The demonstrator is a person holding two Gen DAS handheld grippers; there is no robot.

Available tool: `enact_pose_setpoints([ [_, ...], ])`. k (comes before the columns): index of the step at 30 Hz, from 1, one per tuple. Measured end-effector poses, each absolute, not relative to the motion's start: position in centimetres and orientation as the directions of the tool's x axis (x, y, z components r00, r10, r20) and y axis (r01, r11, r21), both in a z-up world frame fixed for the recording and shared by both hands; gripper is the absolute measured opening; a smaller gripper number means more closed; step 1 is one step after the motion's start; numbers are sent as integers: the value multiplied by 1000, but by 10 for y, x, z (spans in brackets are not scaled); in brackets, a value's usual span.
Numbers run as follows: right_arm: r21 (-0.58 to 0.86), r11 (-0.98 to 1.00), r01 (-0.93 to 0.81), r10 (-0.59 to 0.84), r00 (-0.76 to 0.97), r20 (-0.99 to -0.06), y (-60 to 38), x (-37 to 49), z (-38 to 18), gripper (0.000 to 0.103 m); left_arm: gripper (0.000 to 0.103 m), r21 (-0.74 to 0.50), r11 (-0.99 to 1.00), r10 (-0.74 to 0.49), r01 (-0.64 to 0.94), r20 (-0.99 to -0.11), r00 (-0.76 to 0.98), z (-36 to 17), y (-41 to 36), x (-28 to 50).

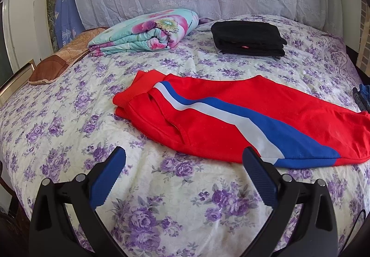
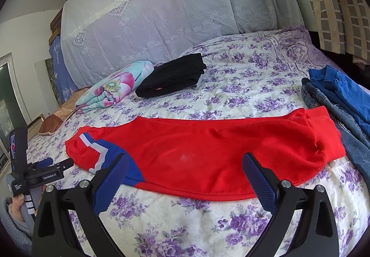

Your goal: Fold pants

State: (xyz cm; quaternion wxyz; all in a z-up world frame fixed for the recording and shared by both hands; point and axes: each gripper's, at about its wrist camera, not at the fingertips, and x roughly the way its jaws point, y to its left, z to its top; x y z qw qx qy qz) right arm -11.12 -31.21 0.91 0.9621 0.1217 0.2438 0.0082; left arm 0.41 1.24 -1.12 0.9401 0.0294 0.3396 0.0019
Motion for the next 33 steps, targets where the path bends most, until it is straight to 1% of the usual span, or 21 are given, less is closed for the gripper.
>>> enact_pose_setpoints([
  [33,250,967,51,72,884,-462,-322,-110,12,99,99,59,998,24,18,-642,766,-11,11,4],
])
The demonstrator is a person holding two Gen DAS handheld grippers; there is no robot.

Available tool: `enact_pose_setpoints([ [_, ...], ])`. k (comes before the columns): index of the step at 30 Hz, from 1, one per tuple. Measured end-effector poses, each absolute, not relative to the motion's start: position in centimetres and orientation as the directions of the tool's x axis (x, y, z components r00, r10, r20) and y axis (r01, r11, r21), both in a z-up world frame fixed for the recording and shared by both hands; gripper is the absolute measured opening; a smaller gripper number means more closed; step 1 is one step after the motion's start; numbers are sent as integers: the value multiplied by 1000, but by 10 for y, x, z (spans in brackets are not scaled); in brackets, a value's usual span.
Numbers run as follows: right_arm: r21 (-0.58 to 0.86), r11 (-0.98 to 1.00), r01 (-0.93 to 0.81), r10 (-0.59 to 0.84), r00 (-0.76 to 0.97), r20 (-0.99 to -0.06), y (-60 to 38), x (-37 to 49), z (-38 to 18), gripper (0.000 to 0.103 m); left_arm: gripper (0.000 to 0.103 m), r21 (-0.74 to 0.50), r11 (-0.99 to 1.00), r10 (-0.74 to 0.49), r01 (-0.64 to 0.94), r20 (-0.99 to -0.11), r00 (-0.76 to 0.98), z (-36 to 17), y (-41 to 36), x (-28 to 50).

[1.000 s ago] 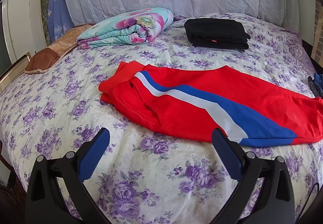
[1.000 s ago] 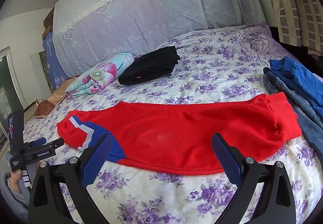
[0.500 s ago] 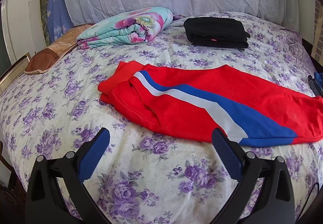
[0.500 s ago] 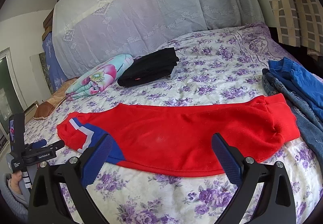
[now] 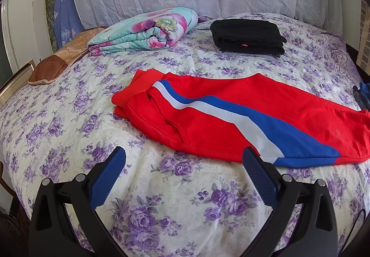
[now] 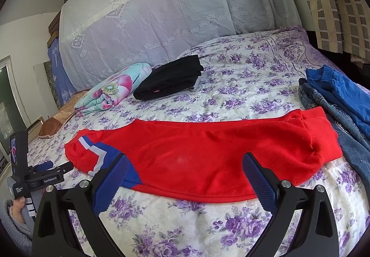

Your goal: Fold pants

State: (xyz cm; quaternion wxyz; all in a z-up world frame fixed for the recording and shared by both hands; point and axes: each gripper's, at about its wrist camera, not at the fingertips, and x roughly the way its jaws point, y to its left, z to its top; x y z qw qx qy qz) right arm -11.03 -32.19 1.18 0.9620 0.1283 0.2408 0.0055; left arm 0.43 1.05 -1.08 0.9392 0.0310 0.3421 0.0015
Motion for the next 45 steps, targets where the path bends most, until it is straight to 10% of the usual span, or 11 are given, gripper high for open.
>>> enact_pose_setpoints([
  [28,255,964,79,55,875,-480,-333,-115,3,99,99,69,998,35,14,-667,745,-21,21,11],
  [45,484,847,221,75,851,-520,-418,-145,-33,99,96,-402,910,-255,-104,-739,624,-26,123,94],
])
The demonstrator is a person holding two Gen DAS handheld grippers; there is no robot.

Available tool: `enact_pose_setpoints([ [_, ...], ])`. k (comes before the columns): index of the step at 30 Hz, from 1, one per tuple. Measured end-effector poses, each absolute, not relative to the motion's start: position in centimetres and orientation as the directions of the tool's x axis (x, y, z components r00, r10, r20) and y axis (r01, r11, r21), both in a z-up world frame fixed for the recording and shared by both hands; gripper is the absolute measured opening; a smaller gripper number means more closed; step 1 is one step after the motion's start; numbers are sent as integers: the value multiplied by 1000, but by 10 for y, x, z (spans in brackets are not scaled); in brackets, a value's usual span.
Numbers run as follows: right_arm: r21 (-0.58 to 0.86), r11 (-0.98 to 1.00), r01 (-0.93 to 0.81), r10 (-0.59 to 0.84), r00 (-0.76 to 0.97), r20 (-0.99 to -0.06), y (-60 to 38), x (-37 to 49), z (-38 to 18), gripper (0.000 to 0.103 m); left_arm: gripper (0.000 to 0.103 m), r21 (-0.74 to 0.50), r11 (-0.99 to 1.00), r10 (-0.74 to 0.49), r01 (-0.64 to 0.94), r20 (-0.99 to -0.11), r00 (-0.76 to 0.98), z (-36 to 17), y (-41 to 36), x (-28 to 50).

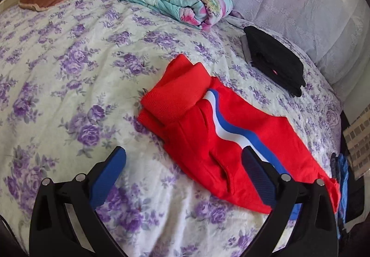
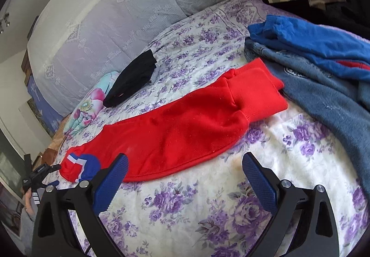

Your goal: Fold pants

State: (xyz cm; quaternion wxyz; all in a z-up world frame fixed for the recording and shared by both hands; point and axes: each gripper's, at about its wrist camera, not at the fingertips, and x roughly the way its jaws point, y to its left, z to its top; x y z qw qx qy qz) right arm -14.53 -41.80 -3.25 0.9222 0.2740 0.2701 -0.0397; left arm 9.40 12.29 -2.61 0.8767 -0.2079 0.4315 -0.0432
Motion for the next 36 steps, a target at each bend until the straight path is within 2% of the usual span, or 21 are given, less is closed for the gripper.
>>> enact_pose_setpoints([
  [1,490,843,219,76,854,-514,-419,-146,-32,99,81,-415,902,-256,-122,-739,623,-25,124,97],
  [2,495,841,220,74,859,-507,-421,-147,-31,99,59,-419,898,-258,-130,-744,616,-24,124,101],
  [3,498,838,223,68,862,-502,-423,-148,-30,99,51,-426,896,-272,-125,-750,603,-24,124,105],
  [7,523,821,230,64,873,-484,-430,-152,-30,99,49,-396,909,-259,-128,-779,571,-26,118,115],
  [9,525,819,232,63,873,-484,-431,-153,-30,99,39,-378,917,-239,-130,-779,580,-23,118,111],
  [11,516,824,234,62,868,-492,-431,-154,-29,99,22,-378,919,-247,-113,-773,584,-18,120,106],
  [13,508,829,235,62,864,-500,-432,-154,-28,99,14,-386,919,-268,-87,-768,582,-12,122,100],
  [21,505,823,260,50,853,-520,-442,-158,-30,99,10,-375,926,-282,-44,-763,582,-2,125,86],
  [22,509,820,264,48,853,-520,-443,-159,-31,99,9,-376,926,-282,-41,-757,589,0,124,84],
  [23,511,817,267,49,851,-522,-444,-158,-32,99,2,-384,923,-286,-38,-748,599,2,125,83],
  [26,512,816,269,50,849,-525,-444,-156,-33,99,0,-393,919,-316,16,-715,623,16,117,86],
  [28,521,812,264,60,850,-524,-444,-157,-32,99,0,-352,936,-289,14,-743,604,15,109,96],
  [30,533,805,261,60,857,-511,-445,-162,-30,99,0,-364,932,-293,-5,-758,583,8,110,97],
  [34,542,794,276,52,857,-512,-449,-163,-33,99,18,-386,921,-281,-54,-753,595,-1,123,83],
  [36,538,796,277,55,852,-521,-448,-159,-34,99,22,-392,918,-282,-66,-759,586,-6,125,83],
])
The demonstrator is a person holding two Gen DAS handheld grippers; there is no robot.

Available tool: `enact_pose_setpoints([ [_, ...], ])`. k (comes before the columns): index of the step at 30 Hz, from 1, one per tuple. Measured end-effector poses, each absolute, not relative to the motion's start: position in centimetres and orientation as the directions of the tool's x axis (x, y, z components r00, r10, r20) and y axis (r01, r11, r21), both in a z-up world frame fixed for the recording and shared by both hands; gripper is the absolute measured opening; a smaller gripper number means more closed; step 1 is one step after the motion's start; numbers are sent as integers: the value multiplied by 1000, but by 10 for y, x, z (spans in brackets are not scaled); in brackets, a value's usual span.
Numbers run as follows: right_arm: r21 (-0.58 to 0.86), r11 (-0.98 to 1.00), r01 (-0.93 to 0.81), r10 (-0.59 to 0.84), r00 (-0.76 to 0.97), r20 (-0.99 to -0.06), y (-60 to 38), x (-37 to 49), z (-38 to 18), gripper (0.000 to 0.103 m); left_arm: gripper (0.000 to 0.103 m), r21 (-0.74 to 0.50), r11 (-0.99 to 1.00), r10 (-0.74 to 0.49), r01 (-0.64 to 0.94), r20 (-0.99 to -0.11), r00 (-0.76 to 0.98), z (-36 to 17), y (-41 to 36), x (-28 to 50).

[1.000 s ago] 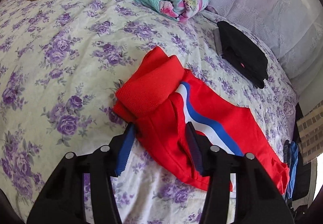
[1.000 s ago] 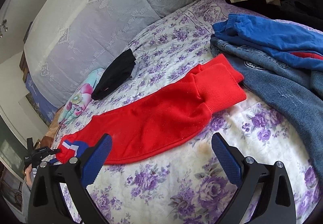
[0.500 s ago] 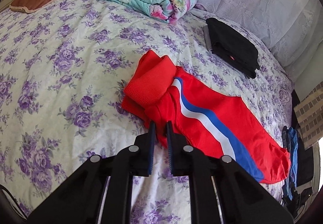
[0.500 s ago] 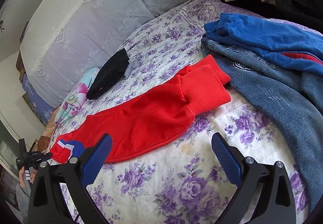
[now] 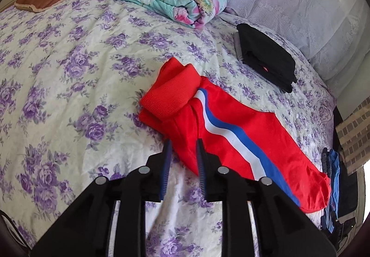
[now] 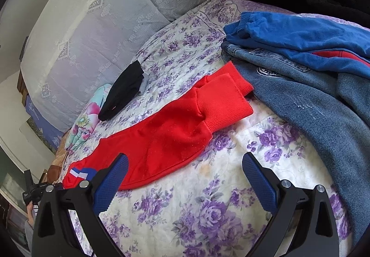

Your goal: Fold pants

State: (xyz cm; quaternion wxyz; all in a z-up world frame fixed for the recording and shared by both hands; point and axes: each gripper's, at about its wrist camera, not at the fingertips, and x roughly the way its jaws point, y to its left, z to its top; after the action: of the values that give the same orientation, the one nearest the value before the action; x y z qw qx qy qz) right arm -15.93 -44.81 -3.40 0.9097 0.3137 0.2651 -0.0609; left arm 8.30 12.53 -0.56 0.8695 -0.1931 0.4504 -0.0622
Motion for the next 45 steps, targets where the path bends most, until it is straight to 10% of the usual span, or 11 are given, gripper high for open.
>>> enact_pose_setpoints([
  [5,543,796,267,62,857,-512,-445,-161,-33,99,33,-407,910,-306,-72,-780,545,-22,118,91],
  [8,541,795,276,57,854,-518,-446,-162,-33,99,5,-432,900,-334,-64,-774,538,-24,112,98],
  [23,556,773,305,59,838,-542,-457,-170,-34,99,4,-564,825,-460,30,-640,615,26,120,91],
  [26,562,765,313,51,842,-538,-462,-166,-34,89,4,-563,826,-462,39,-636,618,29,119,91],
  [36,681,687,255,205,831,-518,-474,-123,-53,11,4,-532,846,-437,10,-685,583,11,122,89],
  [45,658,734,169,211,864,-457,-473,-117,-3,8,4,-523,851,-448,44,-680,580,31,118,98],
])
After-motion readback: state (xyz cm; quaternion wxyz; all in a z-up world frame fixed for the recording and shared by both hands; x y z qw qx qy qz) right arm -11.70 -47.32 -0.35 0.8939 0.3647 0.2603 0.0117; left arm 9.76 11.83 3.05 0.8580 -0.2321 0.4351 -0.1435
